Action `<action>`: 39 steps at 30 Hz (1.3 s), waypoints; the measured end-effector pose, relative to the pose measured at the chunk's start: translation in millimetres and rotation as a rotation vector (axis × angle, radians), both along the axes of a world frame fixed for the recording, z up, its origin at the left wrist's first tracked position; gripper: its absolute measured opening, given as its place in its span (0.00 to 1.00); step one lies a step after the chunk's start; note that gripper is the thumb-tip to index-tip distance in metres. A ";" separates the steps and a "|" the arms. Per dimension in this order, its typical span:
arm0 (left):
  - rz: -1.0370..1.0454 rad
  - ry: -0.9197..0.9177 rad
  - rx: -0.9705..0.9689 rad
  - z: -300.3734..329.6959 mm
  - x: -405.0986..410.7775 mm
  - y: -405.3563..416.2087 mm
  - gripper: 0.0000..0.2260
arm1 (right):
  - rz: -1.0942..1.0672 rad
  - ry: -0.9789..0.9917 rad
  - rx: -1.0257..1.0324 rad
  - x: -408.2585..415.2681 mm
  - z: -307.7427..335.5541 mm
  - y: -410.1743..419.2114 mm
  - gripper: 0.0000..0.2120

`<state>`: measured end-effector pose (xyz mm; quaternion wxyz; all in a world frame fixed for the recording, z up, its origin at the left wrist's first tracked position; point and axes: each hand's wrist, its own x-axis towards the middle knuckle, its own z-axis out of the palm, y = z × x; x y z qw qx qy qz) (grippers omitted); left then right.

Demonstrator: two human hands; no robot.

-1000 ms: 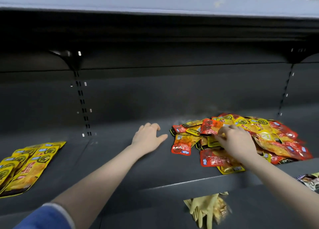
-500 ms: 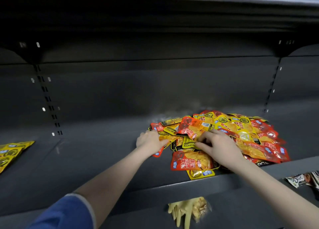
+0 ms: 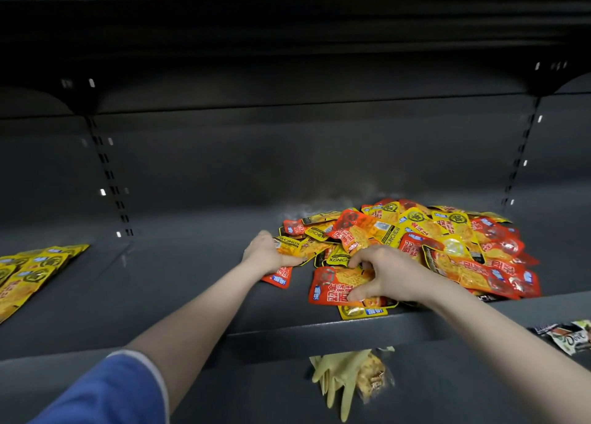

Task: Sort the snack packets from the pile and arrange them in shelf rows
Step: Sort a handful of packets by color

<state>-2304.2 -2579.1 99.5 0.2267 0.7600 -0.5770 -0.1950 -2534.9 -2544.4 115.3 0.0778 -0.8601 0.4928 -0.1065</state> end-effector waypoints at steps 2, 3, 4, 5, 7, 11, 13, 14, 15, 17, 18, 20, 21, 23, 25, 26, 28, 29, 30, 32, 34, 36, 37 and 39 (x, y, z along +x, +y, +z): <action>0.012 0.055 -0.051 0.7 2.6 5.2 0.31 | 0.004 -0.026 0.024 3.0 2.0 0.0 0.30; 0.012 0.090 -0.086 1.0 4.3 7.4 0.27 | 0.014 -0.043 0.033 4.2 2.9 -0.4 0.28; 0.006 0.129 -0.120 1.3 6.2 9.1 0.22 | 0.026 -0.062 0.044 5.1 3.3 -1.0 0.26; -0.004 0.156 -0.149 2.5 7.9 11.8 0.18 | 0.034 -0.085 0.058 5.5 3.3 -1.9 0.23; -0.004 0.181 -0.186 5.7 11.6 17.3 0.16 | 0.039 -0.152 0.090 5.4 3.4 -4.1 0.20; 0.056 0.234 -0.222 7.2 24.9 23.6 0.19 | -0.002 -0.328 0.087 9.2 6.6 -9.4 0.15; 0.083 0.275 -0.236 7.3 33.9 28.4 0.20 | -0.029 -0.382 0.090 14.3 7.0 -13.8 0.12; 0.095 0.306 -0.244 7.2 39.0 31.3 0.20 | -0.041 -0.412 0.105 17.6 5.8 -17.8 0.11; 0.106 0.333 -0.246 8.0 44.1 35.3 0.19 | -0.055 -0.447 0.117 21.6 5.4 -20.3 0.10; 0.129 0.354 -0.252 9.6 57.2 43.2 0.20 | -0.087 -0.524 0.142 31.2 5.2 -23.0 0.11; 0.136 0.357 -0.258 10.1 65.5 46.3 0.20 | -0.095 -0.574 0.164 37.3 5.7 -22.7 0.09; 0.150 0.361 -0.280 13.3 82.6 53.7 0.21 | -0.107 -0.685 0.239 52.8 7.5 -20.8 0.05; 0.161 0.365 -0.298 16.5 91.1 59.7 0.21 | -0.117 -0.724 0.271 62.7 8.5 -20.6 0.05; 0.189 0.367 -0.342 22.3 111.8 70.5 0.20 | -0.134 -0.749 0.299 85.5 11.8 -20.1 0.04; 0.213 0.356 -0.392 29.2 136.5 83.2 0.19 | -0.139 -0.779 0.313 114.4 17.9 -16.0 0.06; 0.225 0.351 -0.412 31.8 151.2 89.6 0.18 | -0.138 -0.810 0.327 130.4 21.1 -12.7 0.06; 0.255 0.338 -0.445 37.1 182.8 103.9 0.17 | -0.129 -0.875 0.367 166.4 25.5 -4.3 0.06; 0.268 0.326 -0.461 39.6 200.4 111.7 0.17 | -0.128 -0.894 0.384 186.4 26.7 0.8 0.06; 0.282 0.319 -0.476 41.5 219.4 119.3 0.17 | -0.124 -0.903 0.394 207.6 27.4 6.0 0.07; 0.301 0.314 -0.499 44.6 260.3 135.8 0.18 | -0.119 -0.905 0.399 252.9 27.5 17.5 0.07; 0.319 0.306 -0.492 44.8 307.5 152.9 0.20 | -0.121 -0.909 0.403 300.3 27.0 31.8 0.07; 0.328 0.302 -0.482 43.3 358.2 170.9 0.21 | -0.125 -0.930 0.412 348.5 24.9 47.3 0.08; 0.330 0.300 -0.477 42.7 382.1 179.9 0.20 | -0.128 -0.941 0.418 371.7 23.5 54.8 0.09; 0.339 0.295 -0.468 40.1 429.0 198.4 0.20 | -0.133 -0.958 0.434 418.3 21.1 70.2 0.09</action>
